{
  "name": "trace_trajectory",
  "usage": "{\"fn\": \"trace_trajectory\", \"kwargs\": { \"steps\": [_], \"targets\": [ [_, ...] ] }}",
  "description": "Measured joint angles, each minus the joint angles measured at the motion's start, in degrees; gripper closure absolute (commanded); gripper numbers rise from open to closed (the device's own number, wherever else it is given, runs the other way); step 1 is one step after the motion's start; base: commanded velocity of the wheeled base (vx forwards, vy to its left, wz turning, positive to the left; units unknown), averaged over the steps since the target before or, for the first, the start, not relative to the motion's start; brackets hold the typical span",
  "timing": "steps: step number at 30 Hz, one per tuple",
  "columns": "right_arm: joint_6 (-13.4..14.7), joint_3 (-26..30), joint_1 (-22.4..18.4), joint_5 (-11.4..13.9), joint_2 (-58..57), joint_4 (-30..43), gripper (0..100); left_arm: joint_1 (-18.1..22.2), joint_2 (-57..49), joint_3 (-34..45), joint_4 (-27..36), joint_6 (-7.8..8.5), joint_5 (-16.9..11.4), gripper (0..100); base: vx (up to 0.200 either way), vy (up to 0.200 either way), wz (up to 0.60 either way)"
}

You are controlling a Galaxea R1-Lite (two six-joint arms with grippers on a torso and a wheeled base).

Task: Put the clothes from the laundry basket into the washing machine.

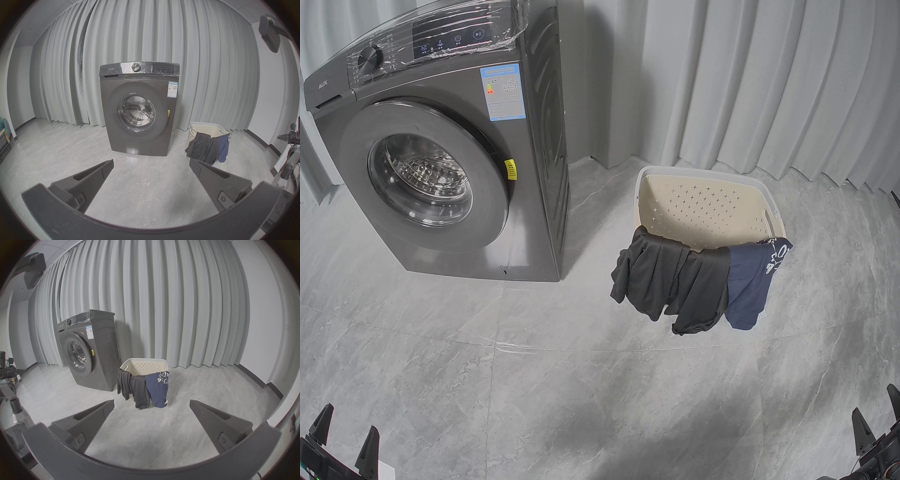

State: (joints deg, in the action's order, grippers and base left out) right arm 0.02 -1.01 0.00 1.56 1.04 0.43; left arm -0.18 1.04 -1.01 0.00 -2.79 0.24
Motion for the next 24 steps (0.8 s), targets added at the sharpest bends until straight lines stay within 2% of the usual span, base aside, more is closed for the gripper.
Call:
{"fn": "trace_trajectory", "kwargs": {
  "steps": [6, 12, 15, 21, 24],
  "targets": [
    [0.02, 0.00, 0.00, 0.00, 0.00, 0.00, 0, 0.00, 0.00, 0.00, 0.00, 0.01, 0.00, 0, 0.200, 0.000, 0.00],
    [0.00, 0.00, 0.00, 0.00, 0.00, 0.00, 0, 0.00, 0.00, 0.00, 0.00, 0.00, 0.05, 0, 0.000, 0.000, 0.00],
    [-0.02, 0.00, 0.05, 0.02, 0.00, 0.00, 0, -0.02, 0.00, 0.00, 0.00, 0.00, 0.05, 0, 0.000, 0.000, -0.60],
    [-0.02, 0.00, 0.00, -0.01, 0.00, 0.01, 0, 0.02, 0.00, 0.00, 0.00, 0.01, 0.05, 0, 0.000, 0.000, 0.00],
    [-0.02, 0.00, 0.00, 0.00, 0.00, 0.01, 0, 0.02, 0.00, 0.00, 0.00, 0.00, 0.05, 0, 0.200, 0.000, 0.00]
  ]
}}
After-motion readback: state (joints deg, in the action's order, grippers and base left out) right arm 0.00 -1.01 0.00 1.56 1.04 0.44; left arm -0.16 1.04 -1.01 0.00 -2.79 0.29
